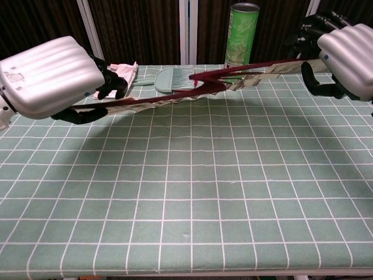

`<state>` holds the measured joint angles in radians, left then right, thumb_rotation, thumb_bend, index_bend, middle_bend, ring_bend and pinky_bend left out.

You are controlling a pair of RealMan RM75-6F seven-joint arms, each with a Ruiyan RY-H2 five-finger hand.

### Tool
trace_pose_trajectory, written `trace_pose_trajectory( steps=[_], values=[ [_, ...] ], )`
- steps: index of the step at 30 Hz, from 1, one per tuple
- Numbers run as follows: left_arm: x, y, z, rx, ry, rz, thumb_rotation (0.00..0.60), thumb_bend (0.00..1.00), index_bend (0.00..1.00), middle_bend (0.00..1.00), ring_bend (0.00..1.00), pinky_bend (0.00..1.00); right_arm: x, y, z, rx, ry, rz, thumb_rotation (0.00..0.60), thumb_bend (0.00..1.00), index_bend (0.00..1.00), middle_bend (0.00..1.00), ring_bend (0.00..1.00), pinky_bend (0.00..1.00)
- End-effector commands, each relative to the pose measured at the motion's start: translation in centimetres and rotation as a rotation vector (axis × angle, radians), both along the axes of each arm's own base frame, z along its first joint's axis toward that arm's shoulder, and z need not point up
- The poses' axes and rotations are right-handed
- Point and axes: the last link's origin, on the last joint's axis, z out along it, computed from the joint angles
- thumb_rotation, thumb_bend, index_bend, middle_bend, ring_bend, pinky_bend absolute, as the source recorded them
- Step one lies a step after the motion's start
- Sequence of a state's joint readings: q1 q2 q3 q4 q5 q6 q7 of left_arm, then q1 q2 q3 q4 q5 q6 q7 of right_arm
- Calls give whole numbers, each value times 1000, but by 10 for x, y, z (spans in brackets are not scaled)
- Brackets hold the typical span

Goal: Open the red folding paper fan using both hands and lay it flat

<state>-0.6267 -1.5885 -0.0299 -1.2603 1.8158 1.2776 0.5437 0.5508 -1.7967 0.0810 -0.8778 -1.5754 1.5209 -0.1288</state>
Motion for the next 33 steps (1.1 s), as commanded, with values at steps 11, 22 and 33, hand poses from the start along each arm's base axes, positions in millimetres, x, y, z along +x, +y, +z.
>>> trace_pose_trajectory(
  steps=[11, 22, 33],
  values=[
    [15, -16, -29, -204, 58, 274, 600, 0, 134, 264, 249, 398, -30, 28, -18, 135, 120, -177, 600, 572, 148, 65, 0, 0],
    [29, 4, -29, -575, -255, 573, 503, 0, 38, 106, 0, 147, -26, 22, 24, 218, 78, -306, 600, 22, 0, 0, 0, 0],
    [-2, 38, 17, -603, -521, 606, 600, 0, 13, 108, 21, 108, -36, 24, 72, 255, -46, -384, 600, 14, 0, 1, 0, 0]
  ],
)
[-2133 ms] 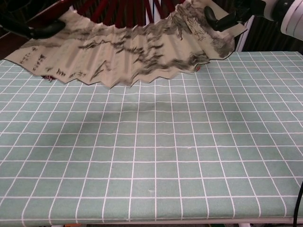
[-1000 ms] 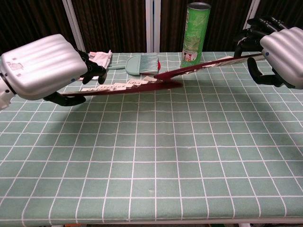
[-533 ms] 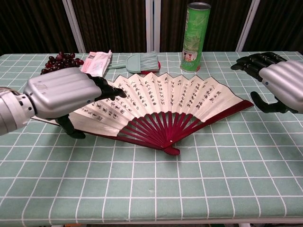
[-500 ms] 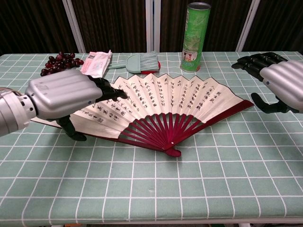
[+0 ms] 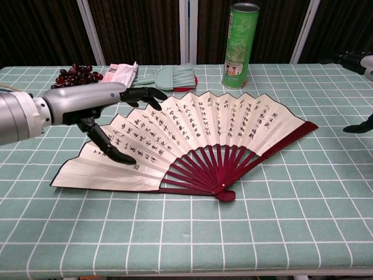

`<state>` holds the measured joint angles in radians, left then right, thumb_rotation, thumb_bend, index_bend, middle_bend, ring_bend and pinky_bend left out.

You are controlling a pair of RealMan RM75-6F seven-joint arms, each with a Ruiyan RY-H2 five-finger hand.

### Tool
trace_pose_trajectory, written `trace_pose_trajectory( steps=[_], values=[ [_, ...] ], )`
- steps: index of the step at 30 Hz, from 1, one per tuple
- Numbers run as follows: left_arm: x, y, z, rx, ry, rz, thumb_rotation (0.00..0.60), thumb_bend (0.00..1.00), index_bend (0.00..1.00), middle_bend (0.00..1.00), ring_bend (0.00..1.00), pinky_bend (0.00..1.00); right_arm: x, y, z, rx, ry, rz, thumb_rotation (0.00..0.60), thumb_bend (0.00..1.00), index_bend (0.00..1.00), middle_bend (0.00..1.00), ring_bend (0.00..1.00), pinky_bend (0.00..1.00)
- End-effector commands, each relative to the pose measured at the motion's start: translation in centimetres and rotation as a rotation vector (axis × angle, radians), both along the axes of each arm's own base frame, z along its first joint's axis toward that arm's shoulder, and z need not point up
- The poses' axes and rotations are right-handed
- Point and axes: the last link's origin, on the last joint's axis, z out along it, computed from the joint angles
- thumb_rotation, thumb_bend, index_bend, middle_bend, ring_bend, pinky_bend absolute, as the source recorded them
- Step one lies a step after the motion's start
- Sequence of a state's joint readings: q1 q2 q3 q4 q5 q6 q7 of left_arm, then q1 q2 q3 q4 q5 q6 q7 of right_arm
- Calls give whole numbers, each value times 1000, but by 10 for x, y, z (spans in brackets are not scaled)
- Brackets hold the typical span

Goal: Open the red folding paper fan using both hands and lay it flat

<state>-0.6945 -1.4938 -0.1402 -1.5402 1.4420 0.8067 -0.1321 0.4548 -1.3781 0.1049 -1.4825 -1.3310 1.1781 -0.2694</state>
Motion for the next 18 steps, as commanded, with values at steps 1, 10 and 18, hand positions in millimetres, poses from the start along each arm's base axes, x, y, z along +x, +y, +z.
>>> trace_pose_trajectory(
  steps=[1, 10, 18],
  values=[
    [-31, 23, 45, 144, -6, 1, 600, 0, 14, 109, 27, 108, -5, 4, 20, -17, -82, -18, 600, 62, 0, 8, 0, 0],
    [-146, -23, 139, 616, 234, 299, 600, 0, 78, 129, 63, 111, -46, 38, 82, -70, -257, -52, 600, 327, 46, 84, 0, 0],
    [-193, -108, 170, 771, 387, 436, 600, 0, 111, 153, 64, 112, -76, 86, 111, -165, -269, -146, 600, 285, 46, 85, 0, 0]
  ],
)
